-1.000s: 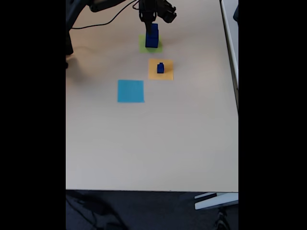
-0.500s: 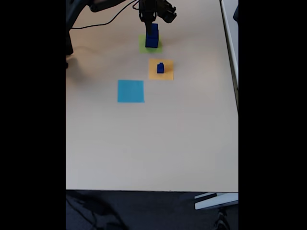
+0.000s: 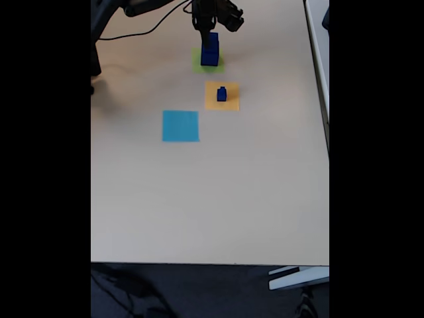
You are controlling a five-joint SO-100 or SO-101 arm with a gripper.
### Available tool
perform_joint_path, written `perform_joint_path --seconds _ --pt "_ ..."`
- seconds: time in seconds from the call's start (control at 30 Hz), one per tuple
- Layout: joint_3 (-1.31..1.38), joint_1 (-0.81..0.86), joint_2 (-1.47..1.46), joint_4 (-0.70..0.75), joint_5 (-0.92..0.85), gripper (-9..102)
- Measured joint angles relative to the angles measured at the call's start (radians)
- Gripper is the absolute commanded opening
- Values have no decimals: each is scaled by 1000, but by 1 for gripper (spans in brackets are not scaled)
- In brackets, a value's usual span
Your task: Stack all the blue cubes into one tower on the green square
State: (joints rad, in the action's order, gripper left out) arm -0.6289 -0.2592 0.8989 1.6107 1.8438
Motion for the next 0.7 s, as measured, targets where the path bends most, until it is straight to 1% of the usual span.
perform_joint_path --seconds 0.07,0.3,0.43,0.7 --pt "0 0 0 -2 -2 16" --pt "2 0 0 -2 -3 16" --pt "2 0 0 -2 -3 20" --pt "28 -5 0 -2 -3 24"
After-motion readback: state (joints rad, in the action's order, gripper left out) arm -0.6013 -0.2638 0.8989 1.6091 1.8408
